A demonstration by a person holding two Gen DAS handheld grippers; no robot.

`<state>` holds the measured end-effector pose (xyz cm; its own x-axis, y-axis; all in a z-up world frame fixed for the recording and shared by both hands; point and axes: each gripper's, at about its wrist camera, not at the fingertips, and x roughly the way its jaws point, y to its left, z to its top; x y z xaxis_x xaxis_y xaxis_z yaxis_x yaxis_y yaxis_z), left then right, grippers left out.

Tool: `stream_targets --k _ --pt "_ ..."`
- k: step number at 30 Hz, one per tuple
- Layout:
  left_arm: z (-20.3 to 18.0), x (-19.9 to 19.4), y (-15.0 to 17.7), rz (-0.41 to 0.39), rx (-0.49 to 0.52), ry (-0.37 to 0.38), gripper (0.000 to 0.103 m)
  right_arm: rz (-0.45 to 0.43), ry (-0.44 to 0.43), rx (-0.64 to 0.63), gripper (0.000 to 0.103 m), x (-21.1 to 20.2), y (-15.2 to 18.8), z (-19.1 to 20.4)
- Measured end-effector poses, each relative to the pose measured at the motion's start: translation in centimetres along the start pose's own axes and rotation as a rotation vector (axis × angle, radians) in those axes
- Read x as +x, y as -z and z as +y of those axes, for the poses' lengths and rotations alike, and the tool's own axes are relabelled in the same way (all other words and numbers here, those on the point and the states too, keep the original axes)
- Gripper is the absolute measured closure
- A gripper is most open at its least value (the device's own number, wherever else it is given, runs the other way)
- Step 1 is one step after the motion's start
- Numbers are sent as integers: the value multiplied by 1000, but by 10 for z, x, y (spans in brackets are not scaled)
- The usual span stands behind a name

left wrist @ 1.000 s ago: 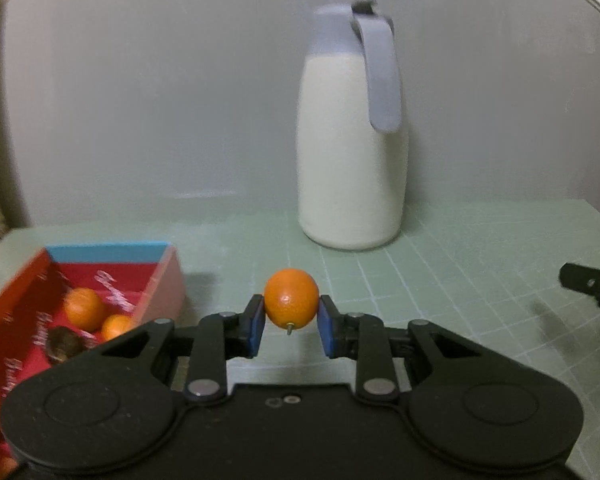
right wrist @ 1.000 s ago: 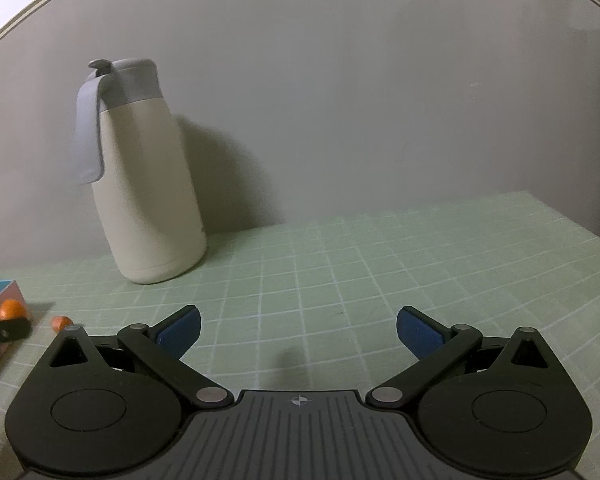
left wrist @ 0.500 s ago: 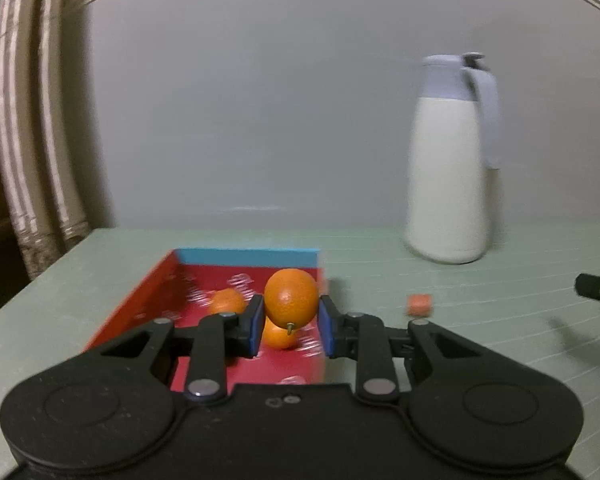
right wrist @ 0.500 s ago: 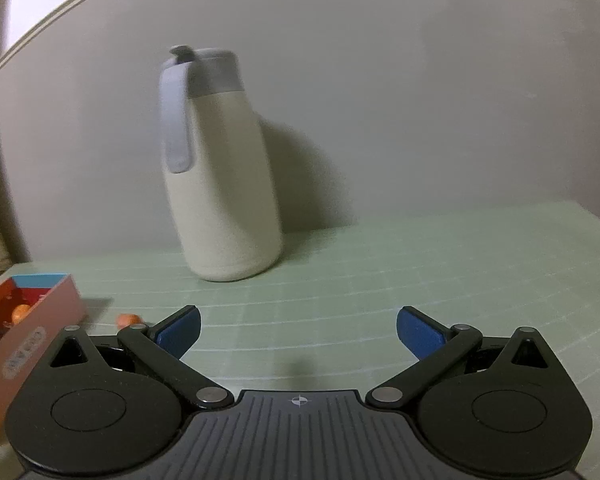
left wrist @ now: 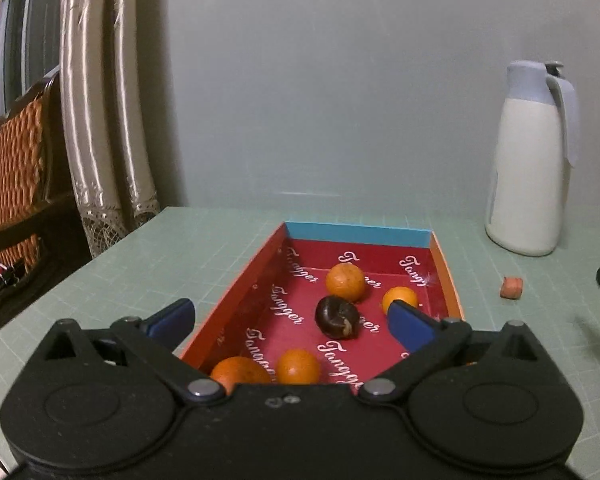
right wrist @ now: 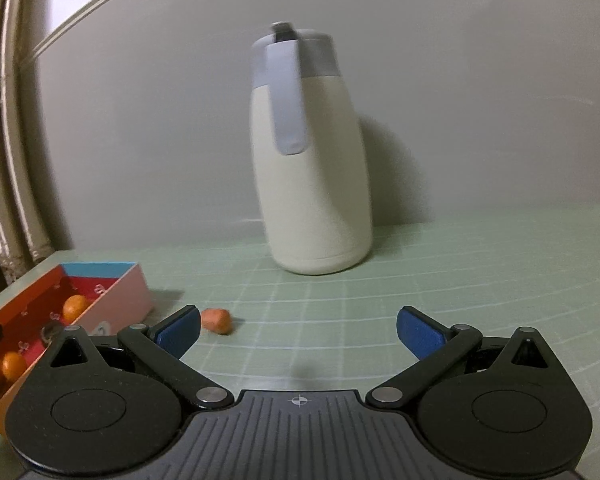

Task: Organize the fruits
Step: 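Grasp the pink-orange fruit piece with the right gripper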

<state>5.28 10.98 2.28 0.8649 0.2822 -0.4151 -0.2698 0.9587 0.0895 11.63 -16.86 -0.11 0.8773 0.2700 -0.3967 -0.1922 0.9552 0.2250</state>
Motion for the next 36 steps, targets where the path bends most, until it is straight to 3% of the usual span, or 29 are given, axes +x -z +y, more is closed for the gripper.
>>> stream_targets --k 14,23,31,32,33,34,35,36 --pt "28 1 0 -11 -57 -60 6 32 -26 -59 0 12 5 26" --pt "53 6 4 15 -98 -106 6 4 58 -144 0 37 2 57" --pt "75 4 6 27 -119 -131 6 58 41 -139 0 68 1 75" --pt "77 4 6 26 -124 -133 6 68 39 -139 8 73 1 77" --pt "79 4 5 25 -128 -135 6 79 41 -142 33 77 1 78" --pt "81 3 6 24 -130 -137 6 96 51 -141 45 83 1 79" --pt "83 3 5 24 -133 -139 6 113 55 -134 52 89 0 79" --pt "85 3 6 24 -135 -141 6 124 58 -130 52 94 0 78"
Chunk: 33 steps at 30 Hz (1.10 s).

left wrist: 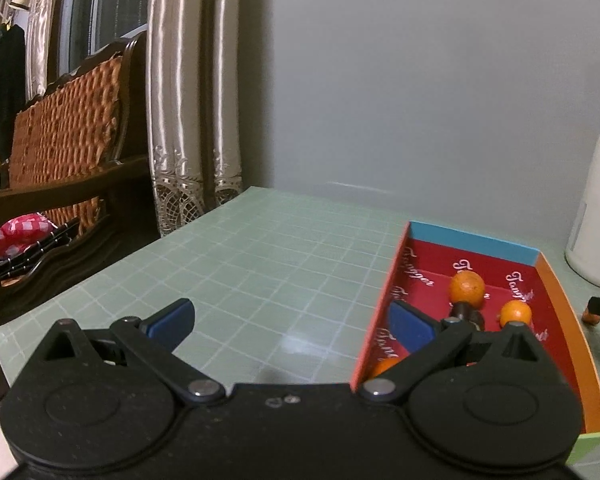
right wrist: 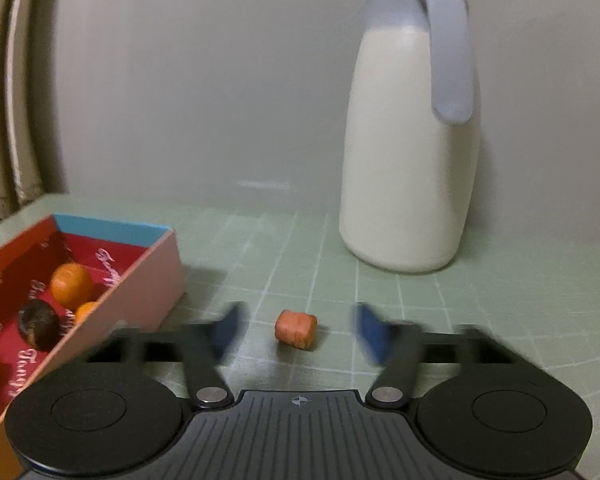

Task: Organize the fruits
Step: 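Grasp the pink-orange fruit piece with the right gripper, then drop the fruit piece into the red box with the right gripper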

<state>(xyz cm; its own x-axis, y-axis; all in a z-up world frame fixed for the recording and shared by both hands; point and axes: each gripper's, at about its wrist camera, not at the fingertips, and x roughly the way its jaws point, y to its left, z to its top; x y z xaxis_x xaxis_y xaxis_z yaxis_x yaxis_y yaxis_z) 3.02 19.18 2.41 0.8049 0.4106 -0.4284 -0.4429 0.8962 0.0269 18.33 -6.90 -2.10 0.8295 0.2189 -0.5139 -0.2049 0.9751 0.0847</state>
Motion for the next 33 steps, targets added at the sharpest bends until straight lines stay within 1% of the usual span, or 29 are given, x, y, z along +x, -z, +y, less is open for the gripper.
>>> stream_targets --k 6,9,11,12,13,18,21,25,29,33 --pt "9 2 0 3 -9 -13 6 41 -8 26 52 19 -5 -6" --pt "11 4 0 7 -12 -15 6 85 4 26 52 28 -7 -5" --pt "10 4 0 8 -9 -13 6 106 -12 29 53 32 -8 -5" --pt "9 4 0 6 -6 -13 6 103 -29 26 79 32 -7 -5" --pt "8 3 0 5 -3 -11 6 102 -35 23 80 32 -8 -5" --pt "6 2 -1 0 -1 -2 6 94 -44 21 80 23 -4 -2" --pt "2 0 1 3 11 10 6 72 -63 9 80 8 -3 1" --pt "-4 -8 3 -1 27 30 6 31 -91 -10 80 -23 -2 6" --pt "-12 -24 4 -28 36 46 6 -17 -150 -23 80 -61 1 14" --pt "-14 -47 9 -60 27 49 6 -60 -216 -57 80 -95 4 35"
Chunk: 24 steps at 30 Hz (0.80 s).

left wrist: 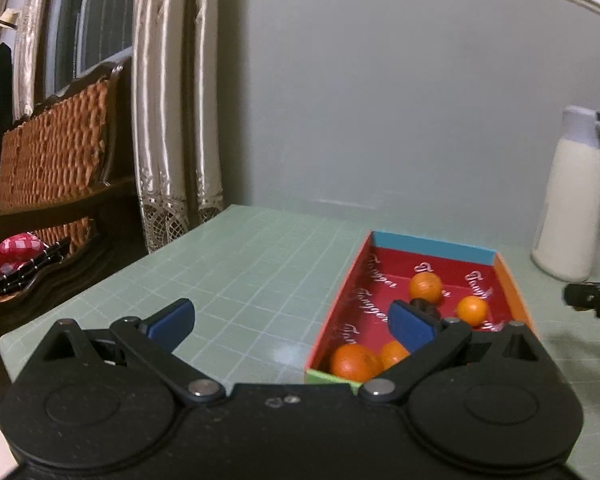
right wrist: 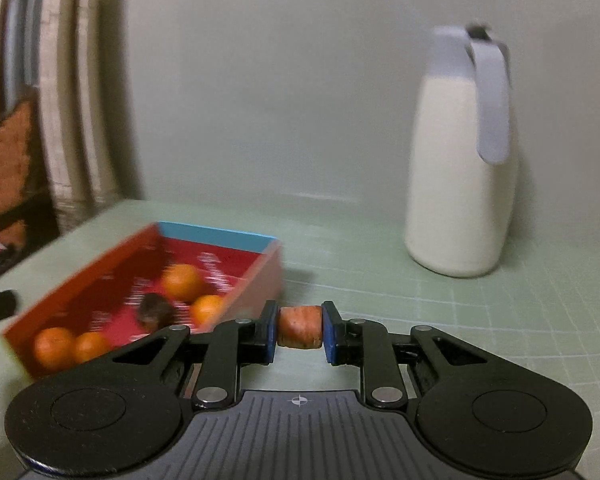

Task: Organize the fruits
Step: 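Drop the fruit piece into the red box with the right gripper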

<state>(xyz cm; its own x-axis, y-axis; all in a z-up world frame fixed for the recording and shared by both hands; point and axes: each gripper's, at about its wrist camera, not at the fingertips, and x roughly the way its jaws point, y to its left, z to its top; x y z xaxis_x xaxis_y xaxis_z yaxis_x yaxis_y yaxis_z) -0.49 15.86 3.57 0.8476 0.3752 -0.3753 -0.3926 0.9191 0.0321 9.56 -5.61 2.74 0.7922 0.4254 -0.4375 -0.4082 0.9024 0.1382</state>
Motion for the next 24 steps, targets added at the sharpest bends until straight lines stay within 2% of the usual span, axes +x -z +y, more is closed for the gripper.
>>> stream_targets --k 5,11,19,20,21,23,24 --pt "0 -24 9 -13 -12 -9 6 -31 -69 -59 80 -18 1 39" --pt "4 -37 17 -42 73 -65 6 -25 -115 -79 80 -24 7 64" --pt "14 -33 25 -1 15 -59 6 -50 -165 -93 79 -5 10 81" --pt "12 -33 25 0 21 -55 6 -53 -161 -107 52 -3 12 81" --pt "11 -35 26 -2 27 -50 6 -59 -148 -117 4 -4 13 81" --pt "7 -36 27 -11 35 -41 6 -141 -171 -91 0 -19 17 73" --pt "5 -36 27 -14 38 -37 6 -147 -165 -80 0 -24 16 69"
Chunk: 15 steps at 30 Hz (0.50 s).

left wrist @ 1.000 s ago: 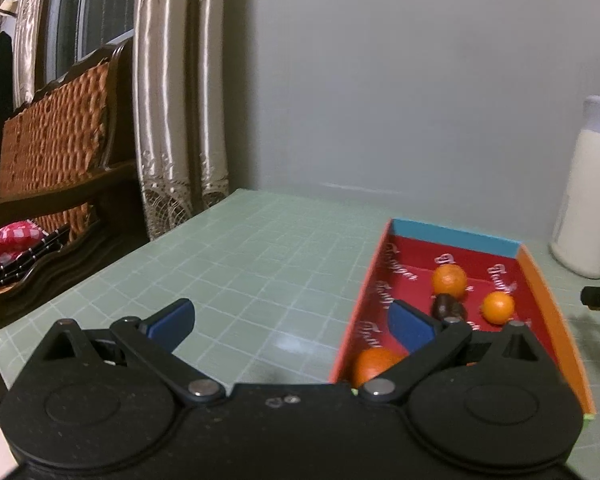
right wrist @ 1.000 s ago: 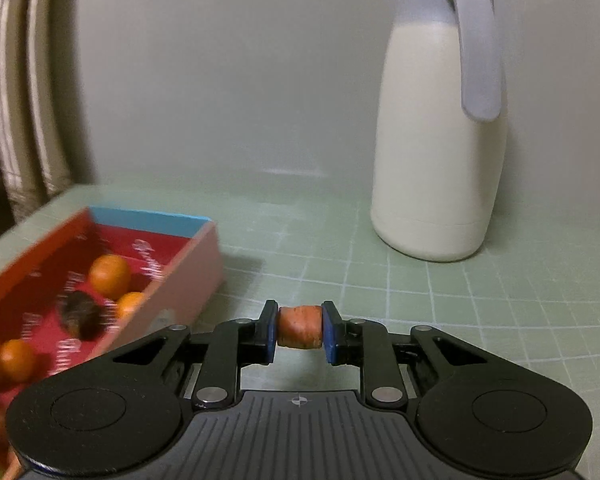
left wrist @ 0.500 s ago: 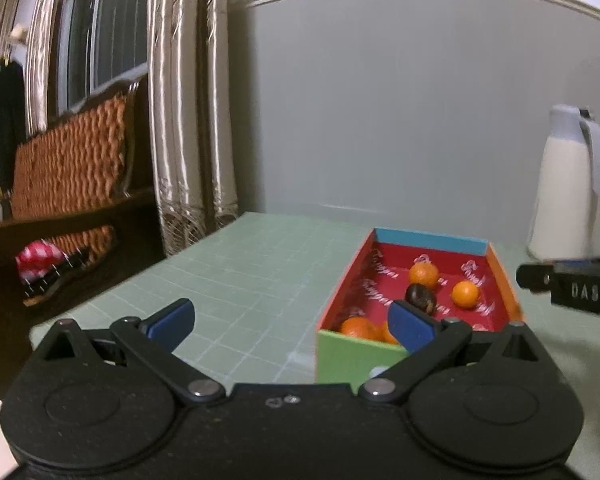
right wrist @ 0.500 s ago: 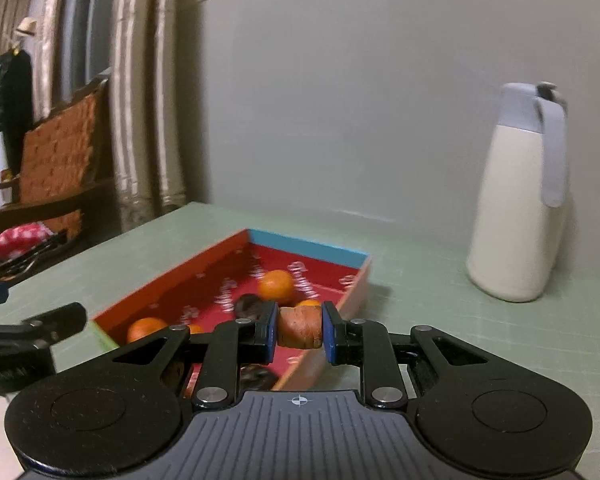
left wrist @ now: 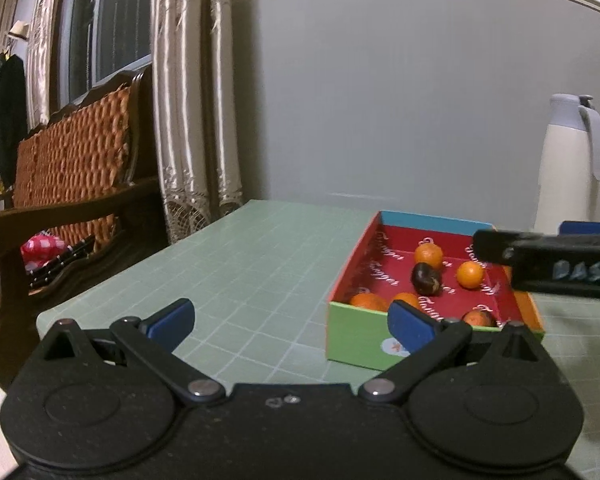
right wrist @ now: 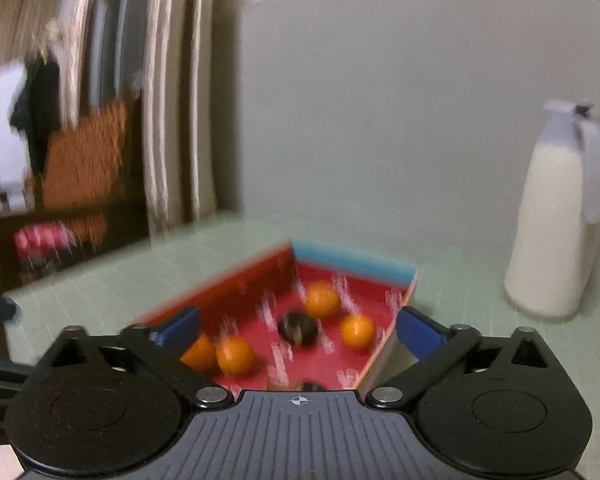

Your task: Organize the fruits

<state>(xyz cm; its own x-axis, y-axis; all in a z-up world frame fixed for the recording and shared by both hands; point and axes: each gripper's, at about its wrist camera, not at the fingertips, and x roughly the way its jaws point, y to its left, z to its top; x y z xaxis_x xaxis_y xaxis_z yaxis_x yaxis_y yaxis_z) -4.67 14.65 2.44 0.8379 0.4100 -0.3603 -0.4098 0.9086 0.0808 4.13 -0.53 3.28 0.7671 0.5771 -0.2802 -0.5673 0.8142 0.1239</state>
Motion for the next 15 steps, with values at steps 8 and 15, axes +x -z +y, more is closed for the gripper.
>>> stream_targets --k 8,15 --pt "-14 -12 -6 -30 -11 54 6 -39 78 59 0 -52 -11 -40" --pt "-30 -46 -10 -62 10 117 6 -56 159 55 0 -120 -10 -67"
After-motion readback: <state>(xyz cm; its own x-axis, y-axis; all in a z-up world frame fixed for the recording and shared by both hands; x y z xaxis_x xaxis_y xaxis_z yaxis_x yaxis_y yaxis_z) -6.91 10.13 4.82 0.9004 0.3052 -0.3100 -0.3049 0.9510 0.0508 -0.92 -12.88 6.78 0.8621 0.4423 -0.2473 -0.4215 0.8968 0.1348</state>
